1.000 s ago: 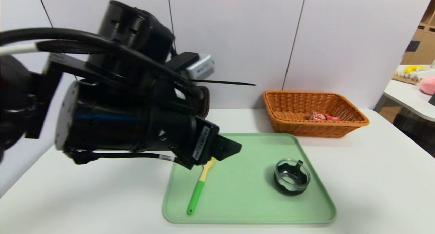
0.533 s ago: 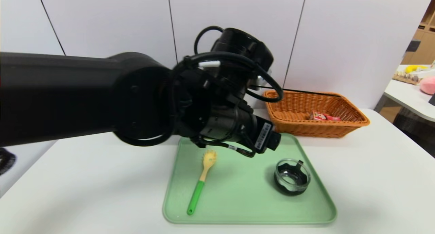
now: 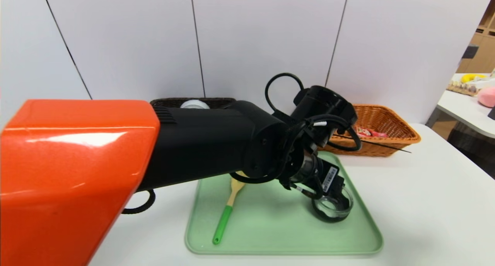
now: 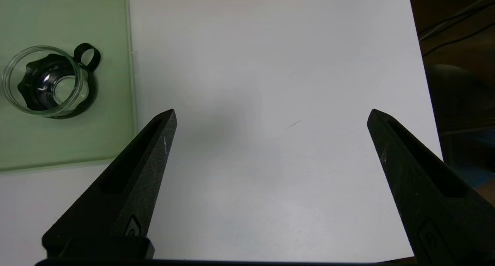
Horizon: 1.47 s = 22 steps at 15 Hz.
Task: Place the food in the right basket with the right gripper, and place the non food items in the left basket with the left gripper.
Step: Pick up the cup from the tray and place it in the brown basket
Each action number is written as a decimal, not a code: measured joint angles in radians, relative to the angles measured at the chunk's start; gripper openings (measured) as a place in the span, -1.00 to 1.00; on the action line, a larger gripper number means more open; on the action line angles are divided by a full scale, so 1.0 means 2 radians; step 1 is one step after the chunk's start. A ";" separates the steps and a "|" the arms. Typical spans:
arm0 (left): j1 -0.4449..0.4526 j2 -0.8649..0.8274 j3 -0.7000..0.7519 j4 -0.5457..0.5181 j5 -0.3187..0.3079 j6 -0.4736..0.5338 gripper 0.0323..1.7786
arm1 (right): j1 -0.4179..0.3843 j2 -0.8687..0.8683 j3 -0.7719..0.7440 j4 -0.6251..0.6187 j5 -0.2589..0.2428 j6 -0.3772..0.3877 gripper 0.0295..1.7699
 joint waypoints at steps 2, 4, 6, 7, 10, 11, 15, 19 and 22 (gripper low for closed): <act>-0.001 0.015 -0.006 0.003 0.000 0.000 0.90 | 0.000 -0.001 0.001 0.001 0.000 0.000 0.92; -0.004 0.026 -0.018 0.020 -0.001 0.000 0.90 | 0.000 -0.002 0.001 0.001 0.002 0.000 0.92; -0.008 0.035 -0.026 0.031 0.000 0.000 0.90 | 0.000 -0.004 0.005 0.000 0.003 0.000 0.92; -0.009 0.038 -0.027 0.031 0.000 0.000 0.90 | 0.000 -0.006 0.008 0.000 0.004 0.000 0.92; -0.011 0.048 -0.029 0.030 0.000 0.001 0.90 | 0.000 -0.016 0.024 0.000 0.004 0.000 0.92; -0.011 0.051 -0.030 0.029 0.000 0.001 0.90 | 0.001 -0.019 0.028 0.000 0.005 0.000 0.92; -0.012 0.060 -0.030 0.028 0.000 0.001 0.90 | 0.001 -0.028 0.036 0.000 0.005 -0.001 0.92; -0.012 0.066 -0.030 0.025 0.000 0.001 0.90 | 0.002 -0.035 0.043 0.000 0.005 -0.001 0.92; -0.012 0.068 -0.030 0.025 0.000 0.001 0.90 | 0.002 -0.038 0.045 0.000 0.005 -0.001 0.92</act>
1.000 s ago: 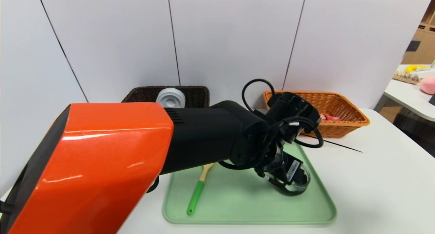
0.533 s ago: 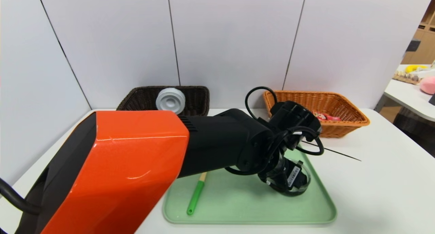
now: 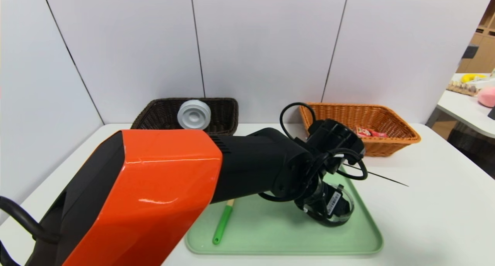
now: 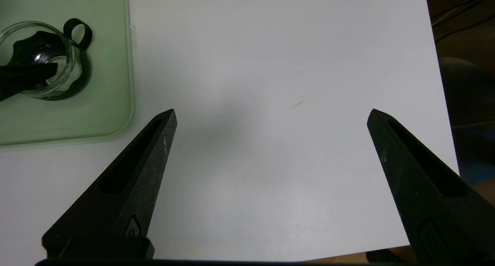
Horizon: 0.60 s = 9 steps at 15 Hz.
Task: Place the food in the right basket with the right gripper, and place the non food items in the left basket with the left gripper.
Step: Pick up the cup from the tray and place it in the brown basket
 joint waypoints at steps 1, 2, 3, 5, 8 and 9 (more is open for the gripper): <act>0.000 0.001 0.000 -0.001 0.000 0.000 0.73 | 0.000 0.000 0.000 0.000 0.000 0.000 0.92; 0.000 0.001 0.000 -0.004 0.000 0.000 0.54 | 0.000 -0.001 0.000 0.000 0.000 0.000 0.92; 0.000 0.001 0.000 -0.005 0.000 0.000 0.38 | 0.000 -0.001 0.000 0.000 0.000 0.000 0.92; 0.000 0.002 0.000 -0.008 0.000 -0.002 0.07 | 0.000 -0.001 0.000 0.000 0.000 0.000 0.92; 0.001 0.004 0.000 -0.008 -0.001 -0.012 -0.40 | 0.001 -0.004 -0.001 0.000 0.000 0.000 0.92; 0.001 0.005 -0.002 -0.011 -0.001 -0.013 -0.95 | 0.001 -0.005 -0.001 -0.001 0.000 0.000 0.92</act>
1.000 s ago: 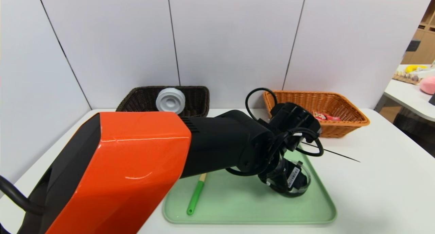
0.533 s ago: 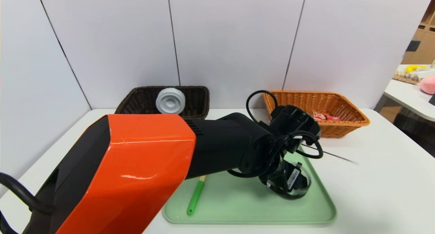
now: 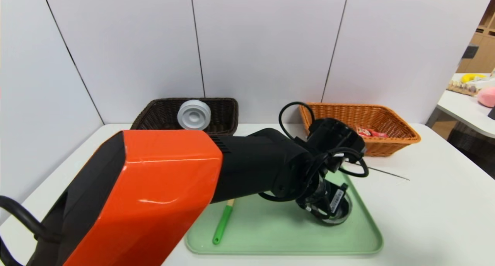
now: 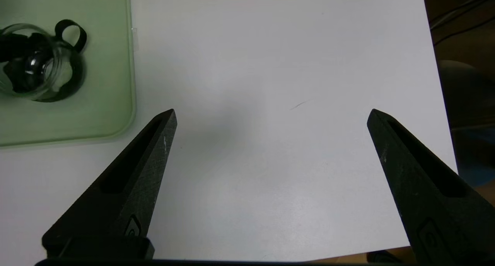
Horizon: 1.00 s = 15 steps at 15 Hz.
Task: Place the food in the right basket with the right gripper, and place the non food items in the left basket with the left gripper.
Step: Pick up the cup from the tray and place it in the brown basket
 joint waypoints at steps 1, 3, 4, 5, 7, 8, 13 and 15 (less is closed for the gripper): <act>0.000 0.000 0.001 0.002 0.002 0.000 -0.93 | 0.000 0.000 0.000 0.000 0.000 0.000 0.92; 0.000 0.001 0.001 0.002 0.001 -0.006 -0.93 | 0.000 -0.001 0.001 0.000 0.000 0.001 0.92; 0.000 0.001 0.001 0.002 0.001 -0.007 -0.93 | -0.001 -0.002 0.001 0.000 0.000 0.001 0.92; 0.000 0.001 0.002 0.002 0.001 -0.007 -0.93 | -0.001 -0.003 0.001 0.000 0.000 0.001 0.92; 0.000 0.000 0.002 0.003 0.002 -0.008 -0.93 | -0.002 -0.003 0.001 0.000 0.000 0.001 0.92; 0.000 -0.001 0.002 0.004 0.002 -0.009 -0.93 | -0.002 -0.003 0.001 -0.001 0.000 0.000 0.92; -0.001 -0.048 0.002 0.020 0.007 -0.008 -0.93 | -0.002 -0.006 0.002 0.001 0.000 0.002 0.92; -0.001 -0.089 0.002 0.036 0.012 -0.006 -0.93 | -0.002 -0.009 0.002 0.001 0.000 0.003 0.92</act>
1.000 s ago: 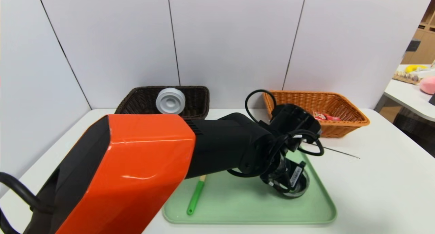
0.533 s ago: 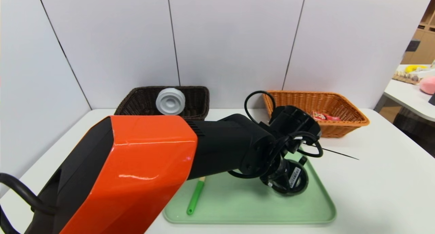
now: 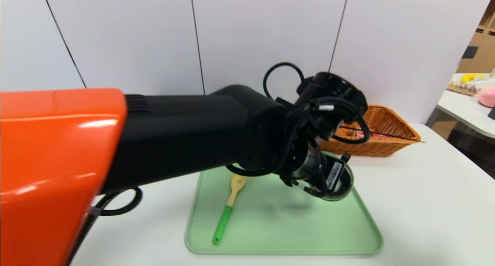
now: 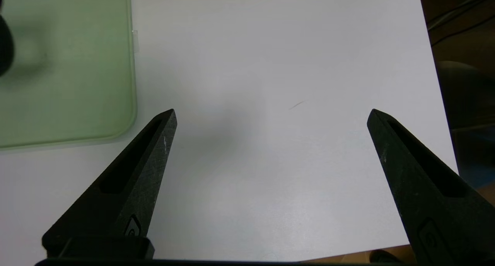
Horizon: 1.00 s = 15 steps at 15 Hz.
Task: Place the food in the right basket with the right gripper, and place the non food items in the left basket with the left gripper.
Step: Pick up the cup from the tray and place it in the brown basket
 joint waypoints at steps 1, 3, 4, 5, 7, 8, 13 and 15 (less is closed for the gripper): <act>0.000 -0.020 0.000 0.006 0.005 0.001 -0.93 | 0.000 -0.001 0.000 0.000 0.001 0.000 0.92; 0.005 -0.065 0.000 0.020 0.014 0.002 -0.93 | 0.000 -0.003 0.003 0.000 0.001 0.001 0.92; 0.016 -0.083 0.000 0.027 0.015 0.002 -0.93 | 0.000 -0.004 0.004 0.000 0.001 0.001 0.92; 0.035 -0.101 0.000 0.030 0.017 0.002 -0.93 | 0.000 -0.004 0.004 0.000 0.001 0.001 0.92; 0.078 -0.127 0.000 0.032 0.017 0.003 -0.93 | 0.000 -0.005 0.007 -0.001 0.001 0.001 0.92; 0.103 -0.135 0.000 0.030 0.016 0.004 -0.93 | 0.000 -0.006 0.008 -0.001 0.001 0.001 0.92; 0.222 -0.127 0.000 0.023 -0.008 -0.003 -0.93 | 0.000 -0.013 0.009 -0.001 0.001 0.004 0.92; 0.262 -0.107 0.000 0.013 -0.011 -0.006 -0.93 | 0.000 -0.016 0.008 -0.002 0.001 0.004 0.92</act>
